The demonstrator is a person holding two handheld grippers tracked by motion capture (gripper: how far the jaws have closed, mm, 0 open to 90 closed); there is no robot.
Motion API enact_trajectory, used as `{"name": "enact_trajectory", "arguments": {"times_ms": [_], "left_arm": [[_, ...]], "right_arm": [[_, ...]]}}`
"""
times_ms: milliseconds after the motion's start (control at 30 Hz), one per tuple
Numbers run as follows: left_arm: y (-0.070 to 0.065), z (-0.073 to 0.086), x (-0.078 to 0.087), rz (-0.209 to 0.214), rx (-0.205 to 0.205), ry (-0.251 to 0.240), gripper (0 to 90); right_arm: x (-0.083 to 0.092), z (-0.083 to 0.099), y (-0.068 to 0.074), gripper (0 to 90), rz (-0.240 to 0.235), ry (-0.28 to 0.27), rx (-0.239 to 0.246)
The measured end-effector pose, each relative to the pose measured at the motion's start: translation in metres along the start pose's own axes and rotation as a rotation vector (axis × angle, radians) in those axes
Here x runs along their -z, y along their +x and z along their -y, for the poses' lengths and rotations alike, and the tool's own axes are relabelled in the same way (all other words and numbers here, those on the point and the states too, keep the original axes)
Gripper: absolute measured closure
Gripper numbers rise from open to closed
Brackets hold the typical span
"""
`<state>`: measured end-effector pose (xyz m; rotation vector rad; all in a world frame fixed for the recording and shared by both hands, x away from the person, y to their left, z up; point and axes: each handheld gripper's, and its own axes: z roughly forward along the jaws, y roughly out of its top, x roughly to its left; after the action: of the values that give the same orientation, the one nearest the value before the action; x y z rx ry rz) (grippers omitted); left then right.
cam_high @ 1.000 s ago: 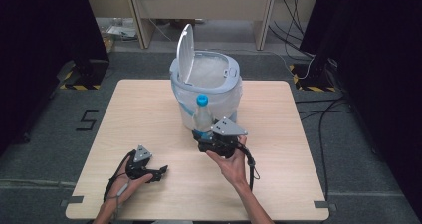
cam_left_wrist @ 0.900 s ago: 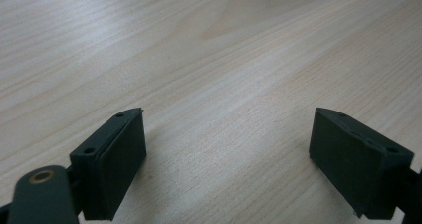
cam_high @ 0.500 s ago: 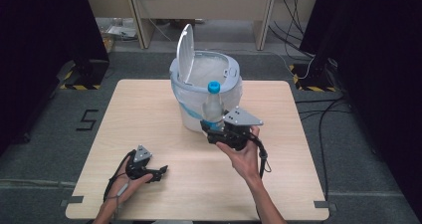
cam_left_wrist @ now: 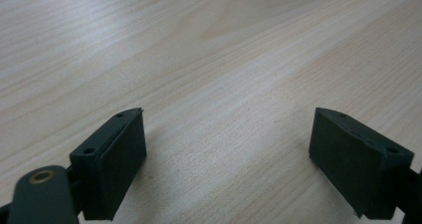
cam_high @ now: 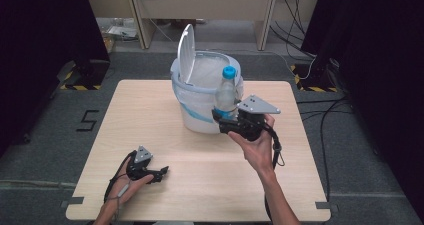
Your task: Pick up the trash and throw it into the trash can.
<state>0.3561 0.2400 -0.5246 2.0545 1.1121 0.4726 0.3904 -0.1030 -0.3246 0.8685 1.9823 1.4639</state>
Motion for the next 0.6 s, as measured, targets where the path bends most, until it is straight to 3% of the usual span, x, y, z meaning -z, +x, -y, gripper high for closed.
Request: {"name": "enact_trajectory", "arguments": {"times_ms": [600], "left_arm": [[0.000, 0.000, 0.000, 0.000, 0.000, 0.001, 13.7]], "right_arm": [[0.007, -0.045, -0.017, 27.5, 0.009, 0.009, -0.013]]}}
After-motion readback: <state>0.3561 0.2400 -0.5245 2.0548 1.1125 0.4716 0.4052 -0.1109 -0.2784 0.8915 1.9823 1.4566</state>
